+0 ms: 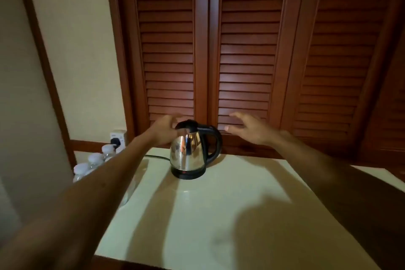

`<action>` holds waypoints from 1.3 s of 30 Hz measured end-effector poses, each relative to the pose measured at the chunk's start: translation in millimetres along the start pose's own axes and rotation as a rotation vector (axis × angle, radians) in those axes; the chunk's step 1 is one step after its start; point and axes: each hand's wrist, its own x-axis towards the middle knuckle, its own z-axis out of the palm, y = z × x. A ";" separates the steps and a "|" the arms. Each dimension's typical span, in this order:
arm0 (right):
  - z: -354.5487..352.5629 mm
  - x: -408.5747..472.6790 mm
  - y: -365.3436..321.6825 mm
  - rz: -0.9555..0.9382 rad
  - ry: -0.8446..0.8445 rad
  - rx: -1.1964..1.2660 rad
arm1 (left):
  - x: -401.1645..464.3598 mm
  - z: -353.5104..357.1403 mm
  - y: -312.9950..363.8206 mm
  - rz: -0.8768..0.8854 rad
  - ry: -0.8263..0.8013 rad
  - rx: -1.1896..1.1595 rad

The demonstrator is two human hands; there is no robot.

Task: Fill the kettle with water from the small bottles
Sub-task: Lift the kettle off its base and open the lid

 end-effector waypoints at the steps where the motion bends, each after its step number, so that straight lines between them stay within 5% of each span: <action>1: 7.4 1.3 -0.3 -0.006 -0.002 0.042 | -0.4 3.2 -6.1 -0.016 0.009 -0.020; 7: 58.6 29.1 6.9 0.024 -0.032 0.255 | 11.3 25.4 -62.0 -0.125 0.078 -0.300; 13: 96.1 58.8 18.2 0.194 0.119 0.565 | 22.9 42.7 -94.3 -0.197 0.111 -0.562; 21: 118.5 67.2 34.0 0.240 0.156 0.585 | 53.8 63.2 -124.0 -0.121 -0.050 -0.606; 39: 91.7 58.5 31.3 0.259 0.359 0.634 | 64.4 59.4 -95.5 0.032 0.068 -0.702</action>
